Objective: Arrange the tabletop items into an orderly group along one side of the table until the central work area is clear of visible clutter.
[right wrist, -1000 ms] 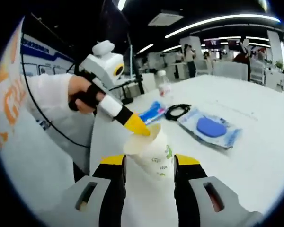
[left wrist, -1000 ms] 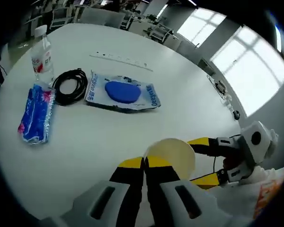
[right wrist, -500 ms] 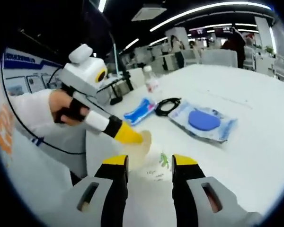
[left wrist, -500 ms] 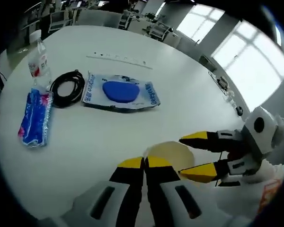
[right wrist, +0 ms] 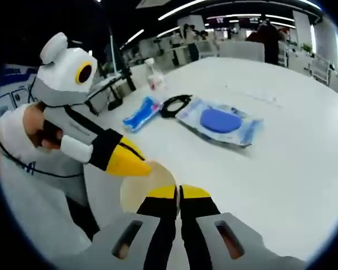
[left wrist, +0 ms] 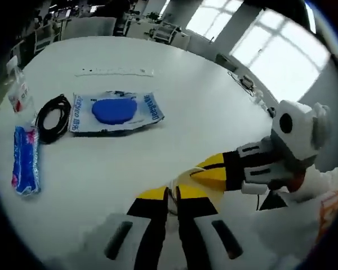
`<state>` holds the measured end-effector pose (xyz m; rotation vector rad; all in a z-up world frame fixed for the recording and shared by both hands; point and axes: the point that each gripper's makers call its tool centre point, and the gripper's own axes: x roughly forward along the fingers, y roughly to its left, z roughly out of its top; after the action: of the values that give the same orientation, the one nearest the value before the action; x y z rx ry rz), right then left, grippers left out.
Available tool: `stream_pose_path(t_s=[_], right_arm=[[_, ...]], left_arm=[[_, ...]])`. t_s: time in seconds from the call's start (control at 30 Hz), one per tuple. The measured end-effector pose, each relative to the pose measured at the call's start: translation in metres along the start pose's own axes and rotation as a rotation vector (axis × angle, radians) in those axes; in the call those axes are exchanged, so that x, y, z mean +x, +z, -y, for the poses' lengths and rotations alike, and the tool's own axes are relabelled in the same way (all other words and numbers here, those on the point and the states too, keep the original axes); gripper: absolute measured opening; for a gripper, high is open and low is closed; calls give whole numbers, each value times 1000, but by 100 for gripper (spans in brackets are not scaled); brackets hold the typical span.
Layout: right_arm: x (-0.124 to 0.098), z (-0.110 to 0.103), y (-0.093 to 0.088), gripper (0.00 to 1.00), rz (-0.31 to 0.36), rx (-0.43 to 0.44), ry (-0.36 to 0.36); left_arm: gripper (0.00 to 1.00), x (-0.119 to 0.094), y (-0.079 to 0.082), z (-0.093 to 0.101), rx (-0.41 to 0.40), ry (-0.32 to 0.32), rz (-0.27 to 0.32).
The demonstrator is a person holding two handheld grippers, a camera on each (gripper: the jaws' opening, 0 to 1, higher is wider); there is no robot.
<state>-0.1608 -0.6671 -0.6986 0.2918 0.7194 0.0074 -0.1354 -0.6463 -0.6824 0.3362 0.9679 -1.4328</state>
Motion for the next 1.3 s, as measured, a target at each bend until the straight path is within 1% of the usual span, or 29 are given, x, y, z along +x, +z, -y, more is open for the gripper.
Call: stream_pose_path(t_s=[0.03,0.07,0.1,0.13,0.17,0.23,0.27,0.3,0.33,0.37,0.4,0.43,0.47,0.5,0.53,0.57,0.6,0.63,0.67,0.73,0.8,0.9,0.97,1.03,1.07,1.1,1.13,1.2,1.3], right_arm=[[-1,1,-1,0,-2,-1,-5],[-2,3,-1,0,0,1,-7],[-3,5,0,0,6,6,-11],[-5,6,0,0,9,10,-13],[-6,7,0,0,11,17,-14],[-9,11,0,0,18,40,-18],[-10,11,0,0,25,50,-16],[-10,10,0,0,30,60,-13],[-10,9,-1,0,28,62,-13],[-11,9,-2,0,21,55,-22],[-12,9,-3,0,19,40,-23],[-12,9,-3,0,20,42,-20],[-12,10,-3,0,19,46,-20],[-12,10,-3,0,19,47,-19],[-12,11,-4,0,19,51,-18],[-12,11,-4,0,20,53,-17],[-12,11,-4,0,21,56,-17],[-12,12,-4,0,22,59,-17],[-12,12,-4,0,22,61,-16],[-12,12,-5,0,22,68,-14],[-12,12,-4,0,21,70,-9],[-13,11,-2,0,24,68,-6],[-13,11,-1,0,29,74,-4],[-14,12,0,0,33,80,-7],[-15,13,0,0,33,84,-8],[-15,13,0,0,33,89,-11],[-15,15,0,0,34,93,-13],[-15,16,0,0,35,102,-15],[-16,17,0,0,33,114,-16]], left_arm=[[11,0,2,-2,10,12,8],[17,-1,5,-5,44,21,24],[26,0,6,-7,43,24,31],[31,-2,8,-13,37,33,46],[36,-3,9,-16,37,34,54],[43,-6,14,-32,37,59,83],[50,-7,15,-41,41,66,91],[61,-7,18,-45,32,62,101],[67,-6,19,-51,37,69,101],[67,-8,21,-62,34,93,98],[57,-11,22,-71,61,114,90],[48,-14,29,-77,107,109,99],[42,-16,33,-81,102,109,107],[41,-19,39,-91,95,124,121],[43,-19,42,-99,100,141,127],[46,-19,43,-109,119,169,118],[48,-18,41,-126,162,216,75],[48,-17,39,-134,186,235,50],[48,-15,37,-147,228,256,7],[47,-13,42,-165,300,292,-9],[50,-10,45,-174,335,290,-26],[51,-5,51,-189,324,278,-29],[52,-3,53,-198,318,282,-51],[52,1,53,-208,369,288,-83],[52,2,49,-217,385,311,-135],[52,3,47,-217,400,315,-149],[53,6,48,-219,414,309,-148],[54,10,50,-220,412,300,-134],[52,14,53,-221,428,286,-132]])
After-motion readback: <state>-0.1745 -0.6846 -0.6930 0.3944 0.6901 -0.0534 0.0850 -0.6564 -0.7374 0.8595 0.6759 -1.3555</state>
